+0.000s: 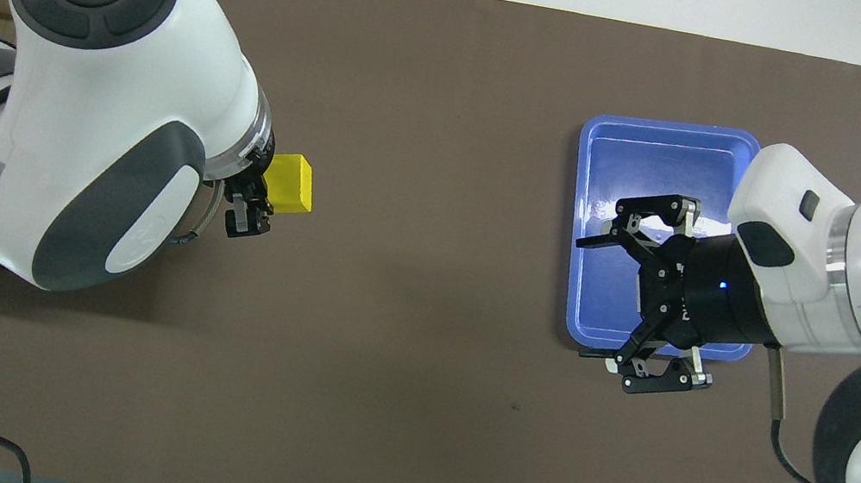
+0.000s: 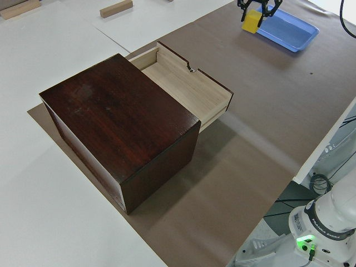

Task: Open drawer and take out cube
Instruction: 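Lift the cube with the left gripper while the right gripper approaches, then close the right gripper on the cube held by the left gripper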

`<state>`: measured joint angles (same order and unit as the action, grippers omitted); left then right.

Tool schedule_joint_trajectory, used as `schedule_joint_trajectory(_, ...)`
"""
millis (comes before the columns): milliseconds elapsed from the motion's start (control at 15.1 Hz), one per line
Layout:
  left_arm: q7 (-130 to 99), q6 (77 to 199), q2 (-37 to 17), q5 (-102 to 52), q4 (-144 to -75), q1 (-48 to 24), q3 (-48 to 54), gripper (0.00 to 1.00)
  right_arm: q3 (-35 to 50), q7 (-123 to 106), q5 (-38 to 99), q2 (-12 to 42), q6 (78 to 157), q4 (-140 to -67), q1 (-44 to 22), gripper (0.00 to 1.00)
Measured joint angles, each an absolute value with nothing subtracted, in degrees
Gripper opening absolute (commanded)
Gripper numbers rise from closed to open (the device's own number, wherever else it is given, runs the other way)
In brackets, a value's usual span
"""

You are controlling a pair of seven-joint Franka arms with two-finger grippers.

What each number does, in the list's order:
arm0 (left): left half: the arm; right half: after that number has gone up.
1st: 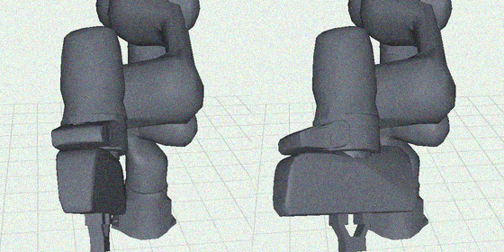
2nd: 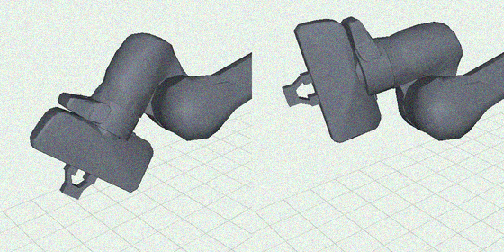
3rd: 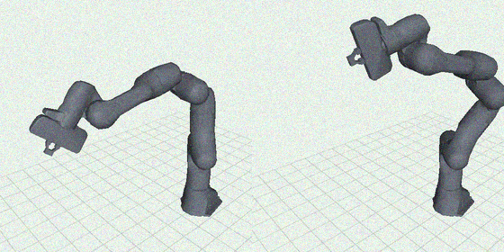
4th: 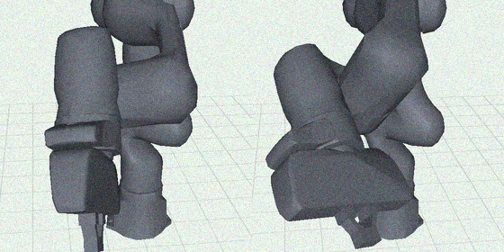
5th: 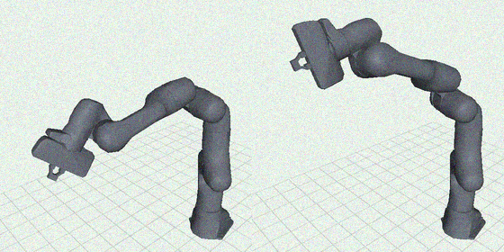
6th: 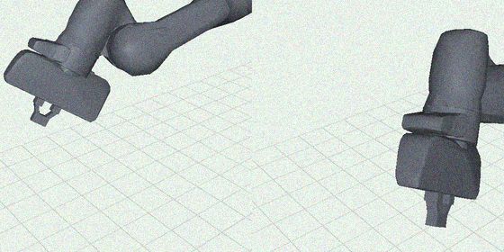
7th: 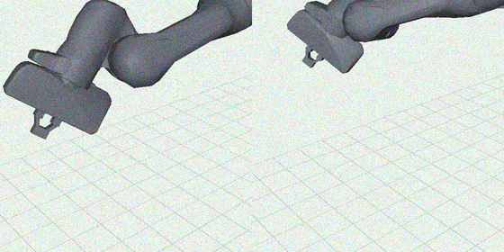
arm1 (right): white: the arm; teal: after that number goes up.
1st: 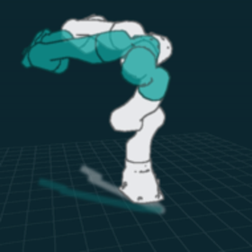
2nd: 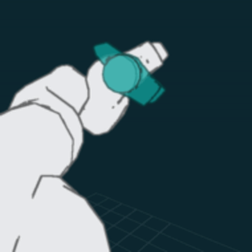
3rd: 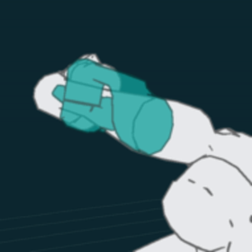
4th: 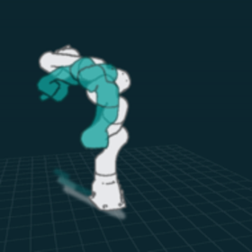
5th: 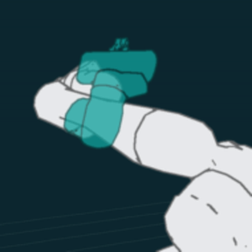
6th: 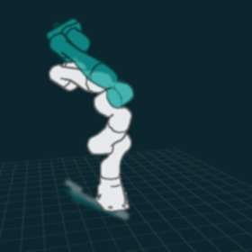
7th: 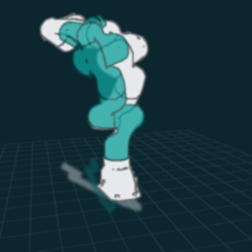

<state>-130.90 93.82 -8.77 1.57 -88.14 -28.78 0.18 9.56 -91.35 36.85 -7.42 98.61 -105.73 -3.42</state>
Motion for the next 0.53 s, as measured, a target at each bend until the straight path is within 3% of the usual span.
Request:
schedule_joint_trajectory(199, -133.0, 93.9, -8.8, 1.6, -88.5, -29.2, 1.4, 0.0, 9.9, -96.9, 41.4, -9.6, 102.7, -111.5, -5.1, 1.0)
schedule_joint_trajectory(530, -136.2, 94.9, -8.8, 1.6, -88.7, -29.5, 3.1, 0.0, 9.9, -104.4, 52.3, -6.5, 106.5, -116.7, -5.9, 1.0)
